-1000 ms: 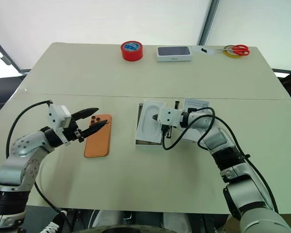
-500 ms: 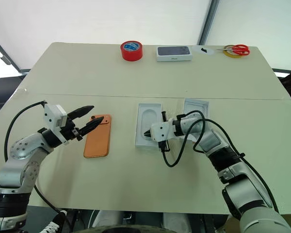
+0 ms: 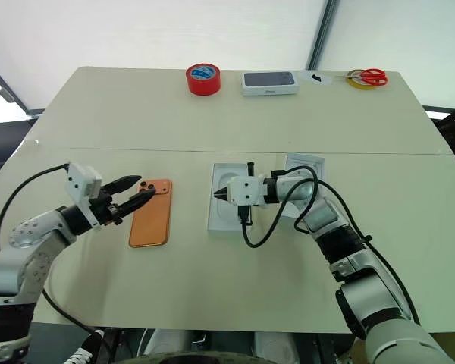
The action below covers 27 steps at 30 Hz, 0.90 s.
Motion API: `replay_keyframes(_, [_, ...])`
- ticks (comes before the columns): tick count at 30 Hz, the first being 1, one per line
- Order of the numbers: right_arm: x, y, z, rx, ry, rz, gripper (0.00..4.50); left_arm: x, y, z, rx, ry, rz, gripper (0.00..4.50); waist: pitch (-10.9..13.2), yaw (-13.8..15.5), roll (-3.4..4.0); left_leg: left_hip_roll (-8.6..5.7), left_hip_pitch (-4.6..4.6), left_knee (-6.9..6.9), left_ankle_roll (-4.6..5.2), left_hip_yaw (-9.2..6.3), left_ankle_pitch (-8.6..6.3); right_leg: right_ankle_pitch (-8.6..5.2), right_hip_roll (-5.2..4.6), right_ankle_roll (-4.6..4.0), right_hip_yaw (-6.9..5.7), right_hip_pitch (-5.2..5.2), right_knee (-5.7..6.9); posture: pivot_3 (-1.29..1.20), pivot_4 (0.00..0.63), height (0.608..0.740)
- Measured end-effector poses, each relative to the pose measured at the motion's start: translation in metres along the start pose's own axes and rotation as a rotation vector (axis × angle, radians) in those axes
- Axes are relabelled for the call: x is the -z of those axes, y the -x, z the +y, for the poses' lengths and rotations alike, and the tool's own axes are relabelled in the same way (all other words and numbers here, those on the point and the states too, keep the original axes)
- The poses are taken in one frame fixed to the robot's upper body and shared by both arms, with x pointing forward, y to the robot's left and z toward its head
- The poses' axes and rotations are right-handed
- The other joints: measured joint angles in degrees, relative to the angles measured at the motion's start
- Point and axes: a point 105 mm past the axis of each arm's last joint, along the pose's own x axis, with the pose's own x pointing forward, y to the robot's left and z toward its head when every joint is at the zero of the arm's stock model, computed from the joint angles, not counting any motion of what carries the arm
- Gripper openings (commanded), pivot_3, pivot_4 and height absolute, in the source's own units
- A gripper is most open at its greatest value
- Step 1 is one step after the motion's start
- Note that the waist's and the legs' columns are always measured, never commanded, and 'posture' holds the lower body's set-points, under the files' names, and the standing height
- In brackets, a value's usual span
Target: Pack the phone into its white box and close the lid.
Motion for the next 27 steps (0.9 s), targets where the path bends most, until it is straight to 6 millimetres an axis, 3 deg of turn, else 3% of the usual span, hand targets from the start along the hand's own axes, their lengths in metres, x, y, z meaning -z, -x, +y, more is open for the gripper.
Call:
replay_keyframes(5, [-0.022, -0.025, -0.013, 0.079, -0.064, -0.067, 0.07, 0.016, 0.027, 0.01, -0.033, 0.26, 0.097, 2.95, 0.0, 0.0, 0.0, 0.0, 0.0, -0.03, -0.05, 0.0, 0.03, 0.0, 0.0, 0.0, 0.0, -0.04, 0.04, 0.0, 0.15, 0.74])
replay_keyframes(8, [-0.033, -0.049, -0.005, 0.05, -0.025, -0.066, 0.07, 0.026, 0.039, 0.014, -0.068, 0.401, 0.132, 2.95, 0.0, 0.1, -0.03, -0.01, -0.01, -0.02, -0.04, -0.01, 0.02, 0.0, 0.0, -0.01, 0.0, -0.1, 0.12, 0.0, 0.15, 0.74])
replay_keyframes(13, [-0.041, -0.087, 0.025, -0.125, 0.062, 0.007, 0.07, 0.043, 0.044, 0.011, -0.107, 0.559, 0.18, 2.95, 0.0, 0.1, -0.06, -0.05, -0.01, -0.02, -0.06, 0.01, 0.02, -0.01, -0.04, -0.02, 0.04, -0.24, 0.32, 0.0, 0.15, 0.74])
replay_keyframes(19, [-0.029, -0.091, 0.04, -0.251, 0.185, 0.128, 0.07, 0.047, 0.036, -0.001, -0.104, 0.598, 0.199, 2.95, -0.1, 0.2, -0.19, -0.14, -0.04, -0.02, -0.12, 0.0, 0.05, -0.01, -0.13, -0.03, 0.03, -0.32, 0.38, 0.0, 0.15, 0.74])
replay_keyframes(27, [-0.019, -0.09, 0.035, -0.259, 0.288, 0.211, 0.07, 0.046, 0.024, -0.003, -0.102, 0.568, 0.216, 2.95, -0.1, 0.3, -0.18, -0.17, 0.01, -0.05, -0.29, -0.01, 0.14, -0.05, -0.16, -0.09, 0.02, -0.34, 0.44, 0.0, 0.15, 0.74])
